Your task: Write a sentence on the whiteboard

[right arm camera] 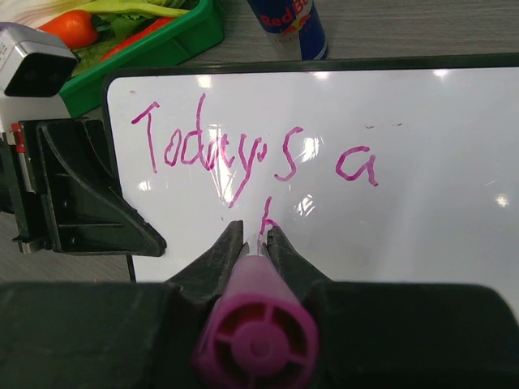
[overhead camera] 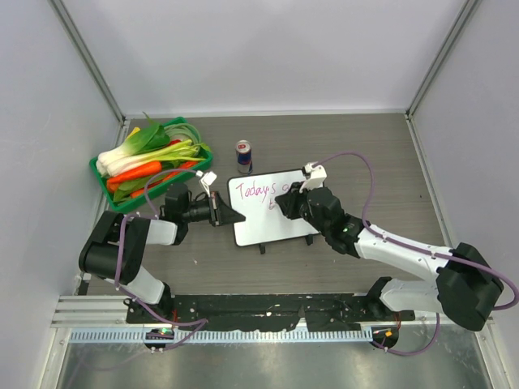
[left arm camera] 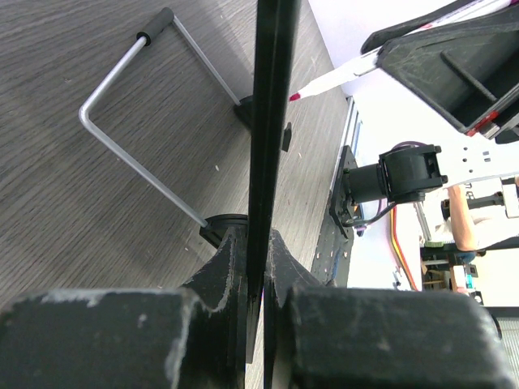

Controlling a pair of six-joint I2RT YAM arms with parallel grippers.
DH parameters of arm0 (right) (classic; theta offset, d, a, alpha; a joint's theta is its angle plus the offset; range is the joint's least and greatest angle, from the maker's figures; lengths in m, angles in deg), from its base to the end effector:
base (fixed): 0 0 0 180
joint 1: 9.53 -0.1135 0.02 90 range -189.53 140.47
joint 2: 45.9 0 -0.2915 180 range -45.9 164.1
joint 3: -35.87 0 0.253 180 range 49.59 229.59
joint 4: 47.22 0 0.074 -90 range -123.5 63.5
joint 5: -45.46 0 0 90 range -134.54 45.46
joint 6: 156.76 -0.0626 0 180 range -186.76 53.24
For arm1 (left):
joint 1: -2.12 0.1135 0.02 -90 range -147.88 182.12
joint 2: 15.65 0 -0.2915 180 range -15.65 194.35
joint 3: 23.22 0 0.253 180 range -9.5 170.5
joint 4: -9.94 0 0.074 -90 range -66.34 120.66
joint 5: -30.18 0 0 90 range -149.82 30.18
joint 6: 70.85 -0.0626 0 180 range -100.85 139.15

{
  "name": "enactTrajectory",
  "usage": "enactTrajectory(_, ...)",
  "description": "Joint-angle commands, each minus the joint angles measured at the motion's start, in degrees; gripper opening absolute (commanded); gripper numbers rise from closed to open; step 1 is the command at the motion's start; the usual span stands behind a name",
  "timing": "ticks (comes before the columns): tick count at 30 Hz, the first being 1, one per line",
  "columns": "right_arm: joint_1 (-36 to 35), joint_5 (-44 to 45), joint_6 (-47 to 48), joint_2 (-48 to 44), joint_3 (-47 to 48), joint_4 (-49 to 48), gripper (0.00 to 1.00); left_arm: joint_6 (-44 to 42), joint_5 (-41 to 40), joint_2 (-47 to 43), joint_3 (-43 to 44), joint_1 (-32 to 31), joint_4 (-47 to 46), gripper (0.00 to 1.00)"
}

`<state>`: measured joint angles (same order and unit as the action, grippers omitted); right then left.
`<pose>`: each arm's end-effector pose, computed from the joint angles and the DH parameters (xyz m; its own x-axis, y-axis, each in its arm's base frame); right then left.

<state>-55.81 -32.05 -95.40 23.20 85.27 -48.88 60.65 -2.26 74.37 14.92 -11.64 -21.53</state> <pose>0.2052 0.1949 0.2587 -0.4579 0.1982 -0.8666 -0.3920 0.8299 0.3970 0.2566 -0.1172 0.1684 -0.8473 -0.1585 -0.5069 0.4465 0.3043 -0.8415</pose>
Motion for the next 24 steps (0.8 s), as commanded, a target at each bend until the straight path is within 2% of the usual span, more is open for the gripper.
enactTrajectory(1,0.6,2.5,-0.4,-3.9,1.4,-2.7,0.01,-1.7,-3.9,1.1,0.5,-0.1,3.8,0.00)
enactTrajectory(10,1.8,7.8,1.4,-4.3,2.6,-0.4,0.01,-1.7,-3.7,1.1,0.5,-0.2,3.9,0.00)
enactTrajectory(24,2.3,6.3,0.5,-0.8,3.3,-3.0,0.01,-1.7,-3.8,1.3,0.6,-0.1,4.0,0.00)
